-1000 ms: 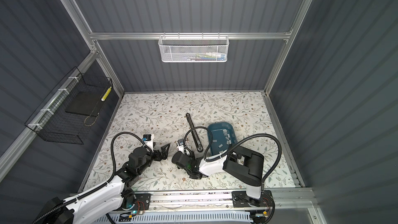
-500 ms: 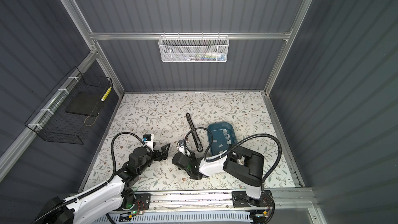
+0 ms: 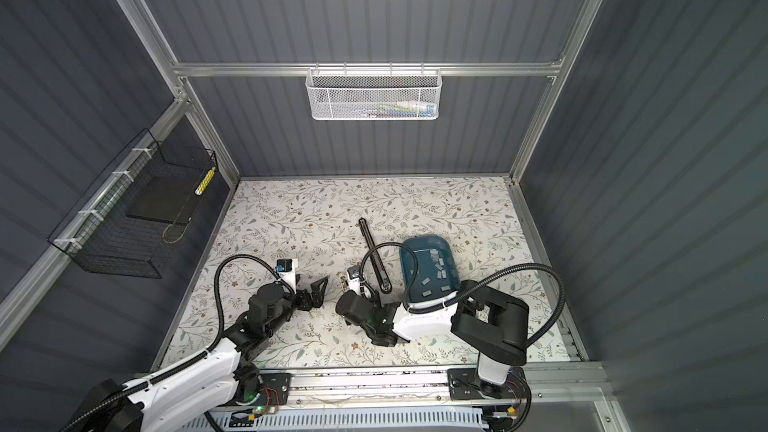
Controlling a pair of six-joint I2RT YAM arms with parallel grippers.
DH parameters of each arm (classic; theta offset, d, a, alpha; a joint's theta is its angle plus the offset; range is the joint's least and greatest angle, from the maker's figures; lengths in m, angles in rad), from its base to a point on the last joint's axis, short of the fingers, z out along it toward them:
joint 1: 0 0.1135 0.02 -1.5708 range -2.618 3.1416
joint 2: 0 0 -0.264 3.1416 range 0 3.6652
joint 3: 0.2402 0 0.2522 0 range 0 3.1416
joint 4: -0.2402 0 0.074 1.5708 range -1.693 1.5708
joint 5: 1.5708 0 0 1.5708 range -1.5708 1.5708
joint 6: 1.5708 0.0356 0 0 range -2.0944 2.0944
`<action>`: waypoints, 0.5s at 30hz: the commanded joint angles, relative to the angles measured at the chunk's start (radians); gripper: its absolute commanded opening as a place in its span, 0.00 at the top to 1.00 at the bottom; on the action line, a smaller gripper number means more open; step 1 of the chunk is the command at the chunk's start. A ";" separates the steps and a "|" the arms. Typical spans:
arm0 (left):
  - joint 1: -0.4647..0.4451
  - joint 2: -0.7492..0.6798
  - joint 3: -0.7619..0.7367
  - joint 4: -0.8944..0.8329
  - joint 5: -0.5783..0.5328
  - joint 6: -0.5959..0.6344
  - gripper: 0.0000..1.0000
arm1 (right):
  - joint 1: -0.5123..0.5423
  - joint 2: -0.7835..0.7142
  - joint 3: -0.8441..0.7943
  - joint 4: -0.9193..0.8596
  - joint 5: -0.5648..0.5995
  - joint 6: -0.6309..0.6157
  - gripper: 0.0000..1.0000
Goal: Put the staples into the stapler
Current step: 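Open the right gripper and lift it off the cream stapler, then press the cream stapler's lid down shut with the right gripper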
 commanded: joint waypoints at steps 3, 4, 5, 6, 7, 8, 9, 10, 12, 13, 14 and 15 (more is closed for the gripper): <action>-0.001 0.005 -0.001 0.022 0.014 -0.016 0.00 | -0.003 0.065 0.040 -0.054 0.032 0.012 0.68; -0.001 0.005 -0.001 0.022 0.014 -0.015 0.00 | -0.006 0.079 0.048 -0.061 0.032 0.014 0.69; -0.001 0.005 -0.003 0.023 0.014 -0.016 0.00 | -0.006 0.087 0.052 -0.062 0.029 0.014 0.69; 0.000 0.005 -0.003 0.023 0.014 -0.015 0.00 | -0.008 0.097 0.056 -0.061 0.025 0.014 0.69; -0.001 0.005 -0.003 0.023 0.014 -0.016 0.00 | -0.010 0.105 0.059 -0.060 0.022 0.014 0.70; -0.001 0.004 -0.003 0.023 0.015 -0.016 0.00 | -0.012 0.110 0.062 -0.062 0.019 0.014 0.70; -0.001 0.005 -0.003 0.023 0.015 -0.016 0.00 | -0.014 0.113 0.066 -0.063 0.015 0.013 0.70; -0.001 0.005 -0.003 0.023 0.015 -0.015 0.00 | -0.016 0.116 0.066 -0.064 0.012 0.014 0.70; -0.001 0.007 -0.001 0.023 0.015 -0.016 0.00 | -0.019 0.119 0.066 -0.068 0.010 0.016 0.70; -0.001 0.007 -0.002 0.023 0.015 -0.015 0.00 | -0.022 0.119 0.064 -0.069 0.008 0.018 0.70; 0.000 0.006 -0.003 0.023 0.015 -0.016 0.00 | -0.024 0.115 0.062 -0.069 0.008 0.018 0.71; -0.001 0.007 -0.001 0.023 0.016 -0.016 0.00 | -0.023 0.109 0.060 -0.069 0.008 0.014 0.71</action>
